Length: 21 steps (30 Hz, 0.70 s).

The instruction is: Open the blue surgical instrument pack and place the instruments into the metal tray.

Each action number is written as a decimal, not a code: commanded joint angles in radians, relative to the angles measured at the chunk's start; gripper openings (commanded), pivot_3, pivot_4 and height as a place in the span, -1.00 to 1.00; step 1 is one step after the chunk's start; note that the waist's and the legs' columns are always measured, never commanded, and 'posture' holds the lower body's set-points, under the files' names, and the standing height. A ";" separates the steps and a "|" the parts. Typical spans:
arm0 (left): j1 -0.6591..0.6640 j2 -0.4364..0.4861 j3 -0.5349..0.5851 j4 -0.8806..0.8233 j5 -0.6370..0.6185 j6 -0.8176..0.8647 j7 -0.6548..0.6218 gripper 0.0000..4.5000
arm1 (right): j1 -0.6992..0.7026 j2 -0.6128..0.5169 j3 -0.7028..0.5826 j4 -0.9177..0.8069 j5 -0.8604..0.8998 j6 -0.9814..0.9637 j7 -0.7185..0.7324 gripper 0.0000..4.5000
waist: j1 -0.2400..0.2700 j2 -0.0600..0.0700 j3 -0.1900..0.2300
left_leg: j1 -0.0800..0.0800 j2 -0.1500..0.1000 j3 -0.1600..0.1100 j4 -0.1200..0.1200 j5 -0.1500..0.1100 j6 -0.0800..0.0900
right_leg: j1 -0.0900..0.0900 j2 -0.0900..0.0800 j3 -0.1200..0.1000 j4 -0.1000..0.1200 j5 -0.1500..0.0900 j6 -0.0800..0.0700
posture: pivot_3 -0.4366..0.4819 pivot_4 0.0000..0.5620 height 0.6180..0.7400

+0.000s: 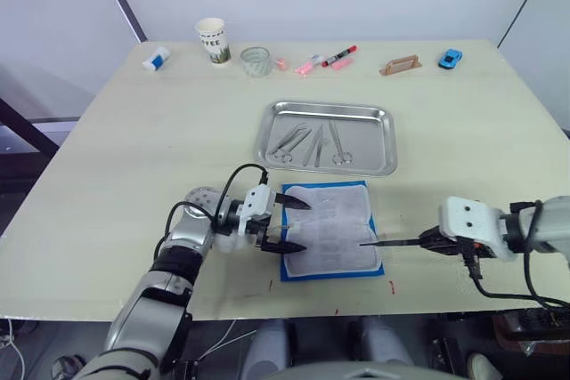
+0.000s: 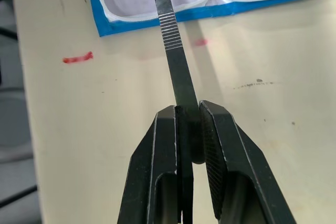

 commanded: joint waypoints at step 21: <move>0.054 -0.004 -0.017 -0.009 0.023 0.045 0.008 1.00 | -0.618 0.938 -0.041 0.336 -0.040 0.572 -1.032 -0.96 | -0.002 0.004 -0.002 | -0.006 -0.001 0.002 0.000 0.000 0.000 | -0.008 -0.001 0.002 0.002 0.000 0.000 | -0.05 -0.47 1.00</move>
